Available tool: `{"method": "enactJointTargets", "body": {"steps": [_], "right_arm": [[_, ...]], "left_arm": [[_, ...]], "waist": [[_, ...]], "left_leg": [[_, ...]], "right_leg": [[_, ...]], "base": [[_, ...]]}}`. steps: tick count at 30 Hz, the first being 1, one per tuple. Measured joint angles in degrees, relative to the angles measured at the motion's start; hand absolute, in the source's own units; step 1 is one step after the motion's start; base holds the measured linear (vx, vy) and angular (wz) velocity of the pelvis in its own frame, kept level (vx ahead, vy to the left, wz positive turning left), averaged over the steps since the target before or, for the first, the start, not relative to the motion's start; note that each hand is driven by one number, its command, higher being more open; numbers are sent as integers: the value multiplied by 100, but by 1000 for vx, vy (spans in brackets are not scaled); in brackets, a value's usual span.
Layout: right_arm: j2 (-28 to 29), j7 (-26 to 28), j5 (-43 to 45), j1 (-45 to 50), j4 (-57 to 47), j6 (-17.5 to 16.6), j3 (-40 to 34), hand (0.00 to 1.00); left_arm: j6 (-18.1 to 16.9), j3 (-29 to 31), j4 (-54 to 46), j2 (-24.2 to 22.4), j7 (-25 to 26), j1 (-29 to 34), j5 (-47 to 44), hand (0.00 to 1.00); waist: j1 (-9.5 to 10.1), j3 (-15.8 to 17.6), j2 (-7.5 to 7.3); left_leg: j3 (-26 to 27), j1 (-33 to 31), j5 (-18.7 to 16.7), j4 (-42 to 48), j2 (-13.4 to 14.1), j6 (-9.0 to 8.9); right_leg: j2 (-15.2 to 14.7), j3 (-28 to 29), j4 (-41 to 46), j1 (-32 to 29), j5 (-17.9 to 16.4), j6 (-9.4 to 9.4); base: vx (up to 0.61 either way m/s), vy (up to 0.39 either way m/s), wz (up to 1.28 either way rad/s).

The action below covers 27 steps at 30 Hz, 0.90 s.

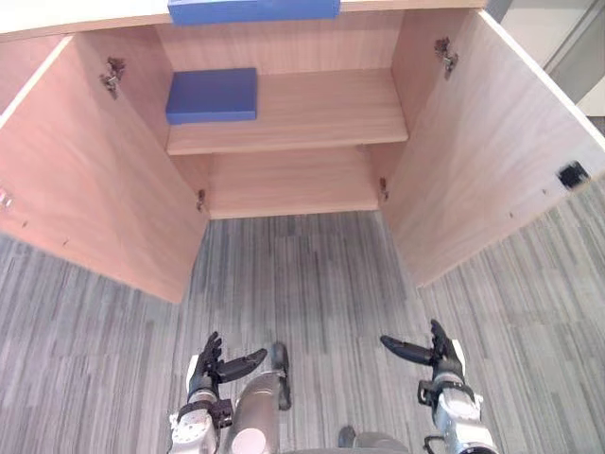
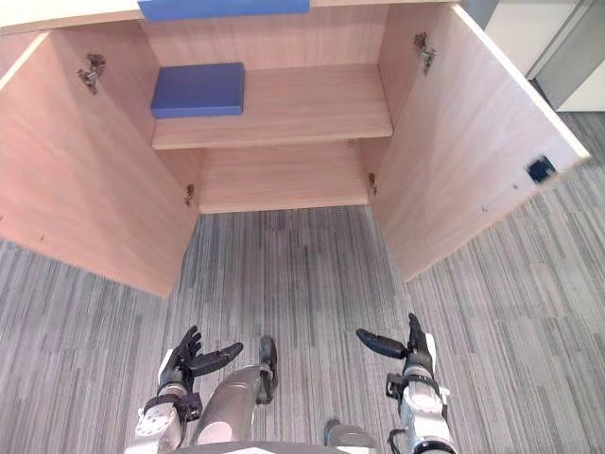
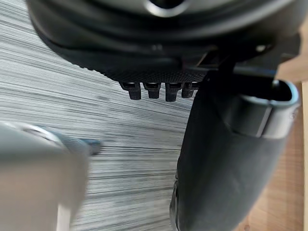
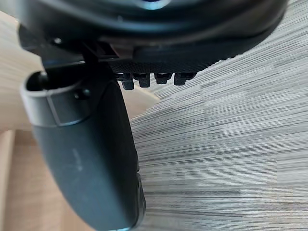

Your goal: Walk over to the cabinet, pick up the folder, carry it to the office cabinet, place the folder inside the office cabinet, then close the office cabinet door

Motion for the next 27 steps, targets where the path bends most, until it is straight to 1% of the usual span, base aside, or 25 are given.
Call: {"method": "enactJointTargets", "body": {"steps": [1, 2, 3, 4, 5, 6, 7, 8, 9, 10, 11, 12, 13, 14, 15, 16, 17, 19, 21, 22, 23, 24, 25, 26, 27], "right_arm": [[27, 0, 0, 25, 36, 16, 6, 100], [52, 19, -1, 40, 95, 32, 41, 100], [62, 21, -2, 38, 98, 47, 95, 100], [77, 43, -7, 37, 79, 42, 252, 100], [81, 65, -15, 3, 77, 19, 374, 100], [82, 72, -27, -31, 79, 16, 408, 100], [82, 96, -63, -47, 79, 12, 416, 100], [80, 97, -98, -46, 78, 9, 414, 100], [70, 95, -114, -36, 74, 7, 410, 100], [69, 92, -117, 19, 69, 6, 409, 100], [46, 82, -133, 213, 73, 1, 390, 100], [-38, 82, -139, 186, 170, 45, 342, 100], [-21, 72, -137, 219, 113, 62, 321, 100], [-8, 66, -135, 307, -41, 65, 296, 100], [18, 58, -132, 372, -155, 69, 310, 100], [56, 56, -127, 447, -224, 72, 312, 100], [148, 37, -102, 558, -426, 56, 309, 100], [179, 26, -89, 552, -600, -38, 265, 100], [185, 10, -80, 374, -494, -71, 103, 100], [174, 8, -80, 375, -473, -73, 63, 100], [132, -3, -80, 405, -409, -64, -38, 100], [132, -20, -77, 431, -281, -45, -154, 100], [151, -41, -55, 442, -216, -22, -189, 100], [161, -55, 17, 539, -149, -12, -211, 100], [161, -65, 40, 617, -144, -13, -222, 100]], "left_arm": [[4, -7, 57, 29, 3, -7, 0, 100], [35, -50, 139, 69, 13, -4, 0, 100], [35, -63, 149, 95, 23, 17, 0, 100], [29, -107, 149, 166, 61, 32, 0, 100], [18, -104, 149, 227, 90, 9, -5, 100], [18, -103, 170, 246, 94, -32, -5, 100], [16, -97, 196, 259, 97, -103, -7, 100], [12, -90, 204, 269, 96, -116, -7, 100], [11, -56, 244, 320, 97, -114, -6, 100], [9, -55, 264, 334, 99, -87, -5, 100], [17, -59, 332, 342, 93, -38, 1, 100], [53, -32, 473, 199, 107, -80, 7, 100], [52, -32, 470, 170, 97, -44, 47, 100], [57, -31, 458, 62, 90, -48, 98, 100], [62, -15, 382, -22, 89, -10, 97, 100], [61, -6, 285, -63, 89, 54, 94, 100], [59, -16, 105, -116, 80, 154, 95, 100], [51, -32, 1, -205, 64, 153, 95, 100], [50, -35, -89, -220, 64, 91, 95, 100], [46, -39, -117, -222, 68, 83, 94, 100], [41, -43, -183, -244, 84, 77, 94, 100], [45, -40, -287, -239, 108, 89, 94, 100], [47, -39, -363, -216, 121, 79, 94, 100], [44, -36, -699, -187, 127, 153, 95, 100], [42, -35, -978, -178, 131, 214, 98, 100]], "waist": [[-40, 10, -31], [-131, 12, -31], [-149, 11, -5], [-161, -3, 25], [-163, -12, 69], [-168, 6, 89], [-196, 16, 117], [-217, 16, 116], [-293, 3, 101], [-318, -28, 61], [-334, -89, -44], [-276, -120, 150], [-289, -154, 148], [-338, -119, 208], [-287, -98, 245], [-246, -97, 248], [-141, -115, 211], [-55, -138, 176], [-27, -173, 235], [-28, -191, 265], [-44, -249, 381], [-52, -290, 453], [-71, -299, 398], [-60, -342, 301], [-58, -364, 264]], "left_leg": [[5, 241, -139, -13, -79, 50], [-9, 722, -389, -43, -158, 105], [-12, 958, -483, -102, -155, 113], [-16, 1419, -592, -314, -130, 103], [-34, 1829, -671, -620, -66, 55], [-40, 1990, -680, -723, -19, 40], [-43, 2231, -679, -830, 123, 38], [-72, 2292, -680, -837, 170, 37], [-174, 2452, -726, -880, 260, -50], [-193, 2539, -790, -898, 254, -197], [-319, 2744, -1014, -873, 225, -564], [-353, 2778, -1102, -730, 452, -674], [-396, 2617, -1059, -279, 517, -740], [-378, 2027, -826, 1179, 801, -893], [-308, 1663, -784, 2144, 1096, -915], [-229, 1517, -832, 2577, 1252, -899], [-37, 1290, -950, 2975, 1429, -894], [159, 987, -1001, 2568, 1441, -820], [129, 886, -909, 1024, 1260, -834], [117, 901, -717, 574, 1196, -832], [49, 910, 44, -157, 1110, -765], [-10, 993, 259, -460, 1064, -825], [-27, 1052, 291, -589, 974, -797], [-21, 1160, 389, -899, 799, -768], [-24, 1226, 463, -1099, 687, -726]], "right_leg": [[-107, -13, 781, -237, 122, 239], [-249, -136, 2023, -610, 59, 129], [-265, -198, 2376, -781, -20, -27], [-266, -394, 2631, -1135, -173, -316], [-222, -651, 2447, -1505, -302, -535], [-171, -767, 2152, -1631, -367, -643], [-11, -928, 1094, -1930, -400, -701], [51, -935, 642, -2024, -354, -684], [164, -878, -484, -2098, 15, -629], [221, -786, -1104, -2044, 391, -626], [195, -608, -1555, -1987, 1699, -859], [329, -713, -1153, -2047, 1436, -990], [319, -780, -1074, -1991, 1149, -1022], [380, -941, -1174, -1653, 945, -1106], [481, -992, -1391, -1281, 903, -1163], [547, -1011, -1539, -1045, 886, -1190], [593, -1000, -1788, -653, 852, -1244], [564, -925, -2106, -281, 850, -1247], [534, -820, -2366, -16, 848, -1207], [537, -807, -2412, 24, 831, -1158], [589, -795, -2428, 63, 760, -1046], [617, -781, -2434, 142, 682, -956], [547, -795, -2435, 153, 675, -944], [403, -804, -2440, 141, 614, -851], [297, -823, -2470, 142, 578, -801]], "base": [[623, 181, -5], [487, 110, 1], [559, 92, -10], [531, 43, -18], [516, 22, -12], [506, -35, 14], [500, -82, 27], [613, -143, 53], [527, -144, 53], [553, -173, 75], [571, -194, 43], [562, -201, 41], [641, -284, 37], [516, -241, 47], [601, -275, 33], [454, -171, -4], [489, -169, -22], [314, -73, -27], [320, 22, -27], [255, 85, -17], [256, 139, -3], [252, 154, 11], [230, 166, 23], [189, 117, 29], [199, 115, 27]]}}
